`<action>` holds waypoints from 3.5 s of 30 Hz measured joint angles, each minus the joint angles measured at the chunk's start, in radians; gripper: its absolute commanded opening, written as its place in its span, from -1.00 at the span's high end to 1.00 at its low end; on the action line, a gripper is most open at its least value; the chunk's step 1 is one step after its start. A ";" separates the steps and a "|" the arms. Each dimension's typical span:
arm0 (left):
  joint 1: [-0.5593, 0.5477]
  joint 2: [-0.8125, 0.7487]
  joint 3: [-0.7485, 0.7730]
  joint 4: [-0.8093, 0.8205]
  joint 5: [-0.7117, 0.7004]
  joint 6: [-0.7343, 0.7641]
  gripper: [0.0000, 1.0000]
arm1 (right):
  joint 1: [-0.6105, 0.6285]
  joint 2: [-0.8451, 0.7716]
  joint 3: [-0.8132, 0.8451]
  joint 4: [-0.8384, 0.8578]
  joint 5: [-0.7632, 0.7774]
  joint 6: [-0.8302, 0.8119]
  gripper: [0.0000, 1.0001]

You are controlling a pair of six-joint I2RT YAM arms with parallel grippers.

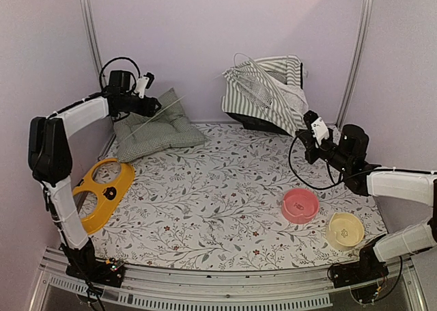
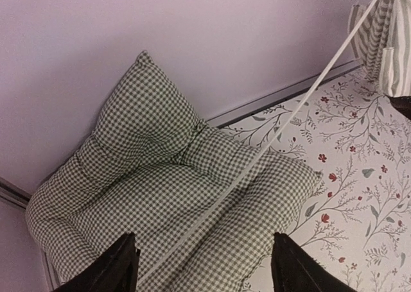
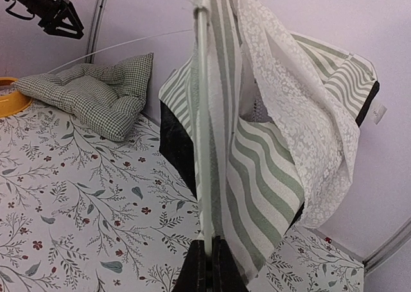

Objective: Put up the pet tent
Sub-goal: Pick up the tent pole from the center of the board, then pass from the left arm to the right

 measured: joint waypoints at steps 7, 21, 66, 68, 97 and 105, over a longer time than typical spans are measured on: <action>0.023 0.051 0.018 -0.025 0.008 0.058 -0.41 | -0.045 -0.002 0.001 0.003 -0.066 0.006 1.00; 0.067 0.129 -0.021 -0.040 -0.003 0.090 -0.13 | -0.116 -0.002 0.070 -0.031 -0.118 0.018 1.00; -0.295 -0.405 -0.163 -0.054 0.006 -0.179 1.00 | -0.135 0.113 0.220 -0.034 -0.397 0.165 1.00; -0.348 -0.474 -0.206 -0.055 0.013 -0.236 1.00 | -0.110 0.146 0.222 -0.034 -0.429 0.183 1.00; -0.830 -0.233 -0.052 0.056 -0.370 -0.950 1.00 | -0.143 0.579 0.515 -0.345 -0.299 0.459 0.28; -0.829 -0.068 0.149 -0.031 -0.369 -0.957 1.00 | -0.162 0.572 0.529 -0.436 -0.171 0.468 -0.39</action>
